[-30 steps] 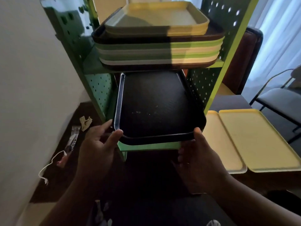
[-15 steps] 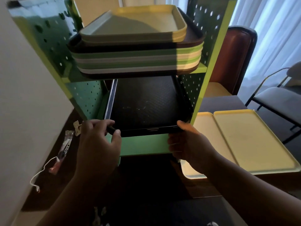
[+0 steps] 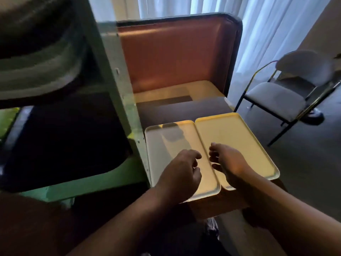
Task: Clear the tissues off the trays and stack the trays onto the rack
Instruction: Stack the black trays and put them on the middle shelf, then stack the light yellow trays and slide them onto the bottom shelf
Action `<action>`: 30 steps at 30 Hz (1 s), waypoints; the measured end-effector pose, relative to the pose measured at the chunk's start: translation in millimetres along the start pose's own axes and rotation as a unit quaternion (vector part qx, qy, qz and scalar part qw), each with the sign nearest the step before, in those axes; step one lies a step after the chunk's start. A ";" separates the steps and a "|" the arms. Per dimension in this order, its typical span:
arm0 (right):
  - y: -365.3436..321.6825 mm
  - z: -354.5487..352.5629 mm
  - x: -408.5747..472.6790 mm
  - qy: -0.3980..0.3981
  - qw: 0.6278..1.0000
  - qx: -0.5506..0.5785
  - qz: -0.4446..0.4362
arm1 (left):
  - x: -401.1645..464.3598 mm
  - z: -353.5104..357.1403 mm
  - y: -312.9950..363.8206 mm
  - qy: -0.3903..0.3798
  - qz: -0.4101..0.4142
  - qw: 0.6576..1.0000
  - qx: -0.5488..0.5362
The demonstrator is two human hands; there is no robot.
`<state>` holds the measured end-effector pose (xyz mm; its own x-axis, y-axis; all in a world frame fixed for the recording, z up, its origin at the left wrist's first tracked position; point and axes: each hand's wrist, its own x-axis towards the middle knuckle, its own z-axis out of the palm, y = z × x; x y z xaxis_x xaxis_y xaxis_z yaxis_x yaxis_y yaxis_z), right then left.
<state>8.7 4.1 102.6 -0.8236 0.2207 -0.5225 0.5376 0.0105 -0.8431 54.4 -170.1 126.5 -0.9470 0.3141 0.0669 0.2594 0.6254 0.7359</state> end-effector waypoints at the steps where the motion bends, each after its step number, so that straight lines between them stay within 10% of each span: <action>1: 3.2 -16.3 15.7 0.020 1.000 -0.022 -0.003 | 17.0 18.0 -0.8 -0.020 -0.036 0.999 0.000; 10: 56.9 -162.5 148.0 0.175 0.945 -0.271 0.050 | 103.8 176.1 -21.0 -0.233 -0.304 0.921 0.070; 24: 73.3 -221.3 214.5 0.145 0.920 -0.355 0.086 | 131.1 242.3 -31.7 -0.082 -0.507 0.849 0.121; 30: 66.1 -193.9 201.9 0.068 0.908 -0.412 -0.034 | 120.8 245.0 -39.3 -0.056 -0.480 0.867 0.121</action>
<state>-87.0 238.5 -33.9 -0.8605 0.3102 -0.4041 0.4849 0.7419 -0.4630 -23.8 18.2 -59.5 -0.7282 -0.3746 -0.5740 -0.5928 0.7646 0.2530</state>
